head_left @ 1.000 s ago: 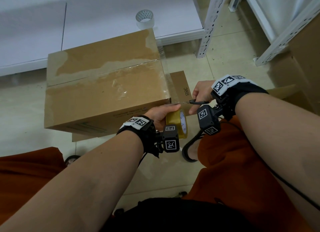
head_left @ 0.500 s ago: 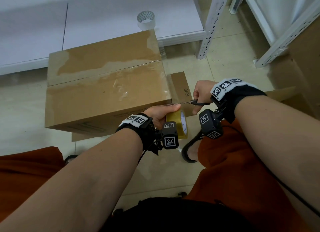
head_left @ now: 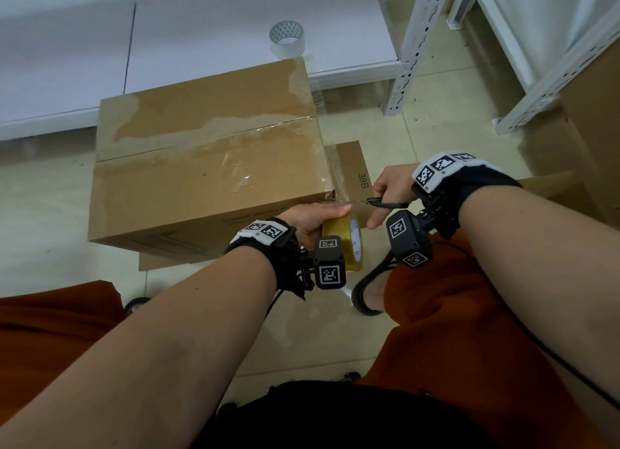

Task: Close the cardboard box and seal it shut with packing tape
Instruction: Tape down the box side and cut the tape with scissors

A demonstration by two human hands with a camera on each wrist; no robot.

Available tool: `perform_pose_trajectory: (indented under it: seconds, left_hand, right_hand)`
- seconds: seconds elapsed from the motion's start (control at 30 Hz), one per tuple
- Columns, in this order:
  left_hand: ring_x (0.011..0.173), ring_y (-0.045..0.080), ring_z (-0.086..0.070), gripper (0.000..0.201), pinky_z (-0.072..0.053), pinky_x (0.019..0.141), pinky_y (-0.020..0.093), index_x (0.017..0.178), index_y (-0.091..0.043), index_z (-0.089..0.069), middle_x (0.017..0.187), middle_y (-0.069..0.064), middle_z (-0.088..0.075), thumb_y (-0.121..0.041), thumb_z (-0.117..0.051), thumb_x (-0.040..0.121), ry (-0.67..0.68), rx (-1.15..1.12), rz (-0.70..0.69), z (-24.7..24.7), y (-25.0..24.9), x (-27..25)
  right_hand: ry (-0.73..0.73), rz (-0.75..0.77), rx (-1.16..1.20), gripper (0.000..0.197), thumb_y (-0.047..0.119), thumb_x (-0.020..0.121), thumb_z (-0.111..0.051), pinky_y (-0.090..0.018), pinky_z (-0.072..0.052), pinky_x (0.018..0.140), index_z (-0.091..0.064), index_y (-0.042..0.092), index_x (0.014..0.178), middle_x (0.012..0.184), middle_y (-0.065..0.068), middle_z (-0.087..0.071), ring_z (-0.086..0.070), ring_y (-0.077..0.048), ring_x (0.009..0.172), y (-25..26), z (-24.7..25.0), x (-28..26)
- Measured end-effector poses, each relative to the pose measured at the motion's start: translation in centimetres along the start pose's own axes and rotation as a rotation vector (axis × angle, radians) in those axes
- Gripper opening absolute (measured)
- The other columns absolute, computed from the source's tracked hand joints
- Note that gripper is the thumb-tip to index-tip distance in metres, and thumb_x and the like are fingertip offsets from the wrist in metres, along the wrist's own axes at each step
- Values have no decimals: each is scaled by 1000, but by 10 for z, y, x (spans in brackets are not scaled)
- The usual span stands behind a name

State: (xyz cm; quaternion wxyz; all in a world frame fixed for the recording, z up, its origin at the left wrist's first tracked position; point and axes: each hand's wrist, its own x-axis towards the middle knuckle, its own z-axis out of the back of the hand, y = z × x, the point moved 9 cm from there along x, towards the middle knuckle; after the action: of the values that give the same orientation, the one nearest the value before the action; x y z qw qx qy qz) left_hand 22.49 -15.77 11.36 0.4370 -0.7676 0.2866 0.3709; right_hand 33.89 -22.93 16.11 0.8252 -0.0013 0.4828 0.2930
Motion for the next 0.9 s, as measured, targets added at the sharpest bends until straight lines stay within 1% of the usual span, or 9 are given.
perform_pose_trajectory:
  seconds: [0.17,0.27,0.4,0.53,0.6,0.67,0.73,0.83,0.9]
  left_hand:
    - [84,27,-63,12,-58,71,41,105,-12,-58,98,14,-64,-18,-50,99,71,25,-13,-6,2,0]
    - [84,26,-63,14,-57,74,40,105,-12,-59,99,14,-63,-19,-48,100,97,29,-25,-7,2,0]
    - [92,29,-62,18,-51,87,46,111,-11,-58,106,15,-62,-21,-47,100,137,31,-20,-6,3,2]
    - [93,30,-62,19,-43,96,51,110,-11,-58,107,17,-63,-20,-46,100,151,39,-16,-6,5,4]
    - [95,31,-61,18,-41,98,53,109,-11,-59,107,18,-62,-20,-47,100,140,32,-13,-5,6,4]
    - [102,33,-58,19,-38,103,55,113,-11,-58,114,20,-60,-20,-50,98,130,18,-9,-4,7,5]
    - [110,36,-55,26,-36,105,57,120,-10,-56,125,23,-55,-20,-53,97,119,1,-12,-3,7,5]
    - [115,38,-52,42,-37,104,59,135,-9,-49,133,24,-51,-19,-56,95,80,-13,-18,1,7,7]
    - [115,39,-53,48,-39,102,59,139,-9,-47,136,25,-51,-18,-58,94,49,-20,-24,4,6,8]
  right_hand:
    - [59,-20,14,39,43,66,-83,-23,-37,60,-56,16,78,68,3,-51,-46,-13,64,-2,-5,0]
    - [90,-13,56,44,43,64,-84,-25,-38,63,-58,14,83,68,2,-52,-48,-13,66,-1,-8,0]
    - [98,-12,35,49,46,65,-82,-28,-42,72,-61,12,93,79,-1,-56,-52,-16,76,0,-8,0]
    - [136,-11,53,50,44,63,-83,-29,-43,73,-60,12,94,80,-2,-56,-53,-16,76,0,-12,-2]
    - [135,-9,44,49,43,66,-83,-30,-45,75,-62,10,97,82,-2,-58,-54,-17,78,0,-12,-2]
    - [115,-7,25,48,43,67,-82,-29,-45,75,-63,11,97,83,-1,-58,-55,-16,79,1,-10,-2]
    - [91,-12,11,45,44,66,-82,-32,-47,78,-62,13,92,80,0,-57,-54,-17,80,1,-9,-2]
    - [66,-29,34,48,46,63,-83,-36,-50,89,-65,10,90,79,1,-59,-57,-18,82,-3,-7,0]
    - [43,-34,25,53,48,61,-84,-36,-51,90,-68,9,93,83,0,-62,-58,-18,85,-5,-5,0]
